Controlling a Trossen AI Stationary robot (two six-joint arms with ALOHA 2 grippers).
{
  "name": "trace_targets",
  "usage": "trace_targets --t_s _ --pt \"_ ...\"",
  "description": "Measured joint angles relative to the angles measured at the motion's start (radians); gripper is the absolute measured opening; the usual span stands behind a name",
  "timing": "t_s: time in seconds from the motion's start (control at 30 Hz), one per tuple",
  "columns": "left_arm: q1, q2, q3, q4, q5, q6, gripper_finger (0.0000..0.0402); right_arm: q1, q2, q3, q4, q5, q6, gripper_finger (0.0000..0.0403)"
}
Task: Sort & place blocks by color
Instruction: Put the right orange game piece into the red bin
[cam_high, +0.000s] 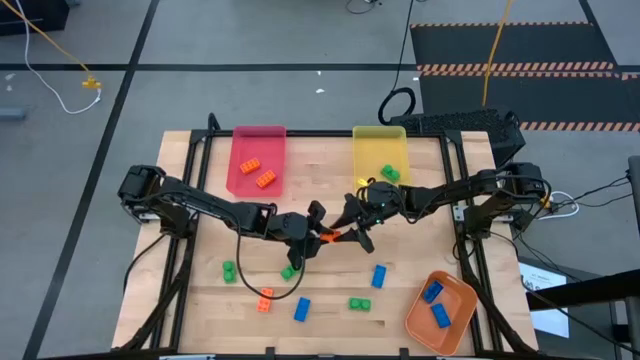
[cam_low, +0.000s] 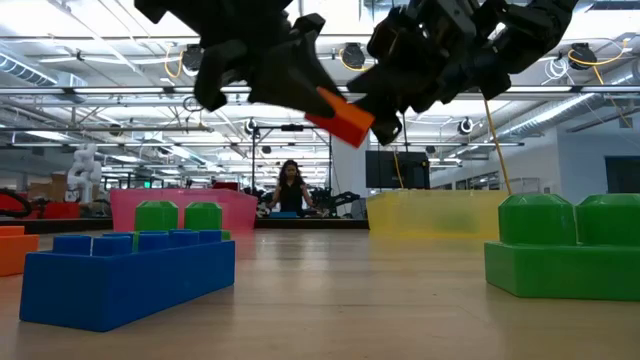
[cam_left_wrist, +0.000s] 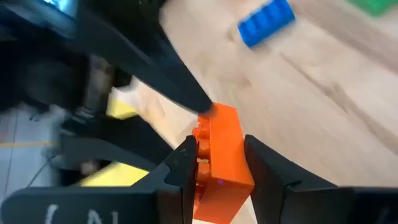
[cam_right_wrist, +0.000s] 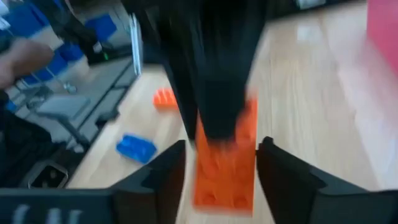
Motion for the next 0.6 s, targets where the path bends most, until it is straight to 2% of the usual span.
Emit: trace_targets --t_s 0.13,0.33,0.47,0.6 --pt "-0.003 -0.004 0.001 -0.034 -0.057 0.004 0.0104 0.0 0.002 -0.001 -0.009 0.004 0.0 0.023" --pt "-0.013 -0.046 -0.001 -0.171 -0.275 0.001 0.0104 0.0 0.0 -0.001 -0.015 0.003 -0.019 0.0253" --pt "0.026 -0.128 0.004 -0.268 -0.413 -0.101 0.0104 0.002 0.002 -0.003 -0.041 -0.006 -0.027 0.0253" --pt "0.103 -0.213 0.001 -0.392 -0.443 -0.211 0.0104 0.001 0.001 -0.003 -0.051 -0.006 -0.026 0.0251"
